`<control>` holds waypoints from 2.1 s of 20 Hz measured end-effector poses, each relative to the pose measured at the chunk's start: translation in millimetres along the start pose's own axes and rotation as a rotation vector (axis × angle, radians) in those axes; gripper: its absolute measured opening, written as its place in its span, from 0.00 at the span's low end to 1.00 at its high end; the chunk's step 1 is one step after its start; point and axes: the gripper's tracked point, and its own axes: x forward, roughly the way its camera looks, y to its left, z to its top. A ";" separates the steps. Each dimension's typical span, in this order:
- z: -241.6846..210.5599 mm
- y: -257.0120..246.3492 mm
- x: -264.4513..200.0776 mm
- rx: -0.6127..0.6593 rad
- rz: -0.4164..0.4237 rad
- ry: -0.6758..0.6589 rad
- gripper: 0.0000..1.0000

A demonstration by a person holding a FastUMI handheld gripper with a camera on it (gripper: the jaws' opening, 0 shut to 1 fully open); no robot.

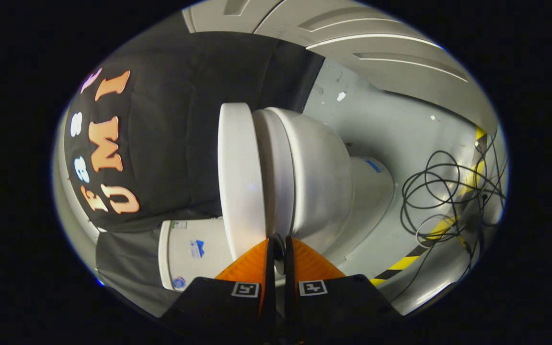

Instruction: Open the toilet lid.

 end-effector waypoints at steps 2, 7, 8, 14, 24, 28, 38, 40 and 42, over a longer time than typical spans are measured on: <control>-1.2 0.8 1.2 0.000 0.004 -0.005 0.09; -1.4 0.8 0.5 0.139 -0.008 -0.032 0.08; -4.4 2.6 -0.9 0.194 0.014 -0.027 0.08; 0.4 4.3 0.7 0.151 0.002 -0.086 0.08; -4.4 7.5 -2.2 -0.058 -0.153 -0.087 0.08; 1.4 18.3 -4.5 -0.094 -0.146 -0.109 0.08; 8.3 46.3 -5.8 -0.312 -0.200 -0.190 0.08; 7.8 67.3 -10.1 -0.384 -0.197 -0.205 0.08; 5.1 79.1 -12.2 -0.419 -0.200 -0.216 0.08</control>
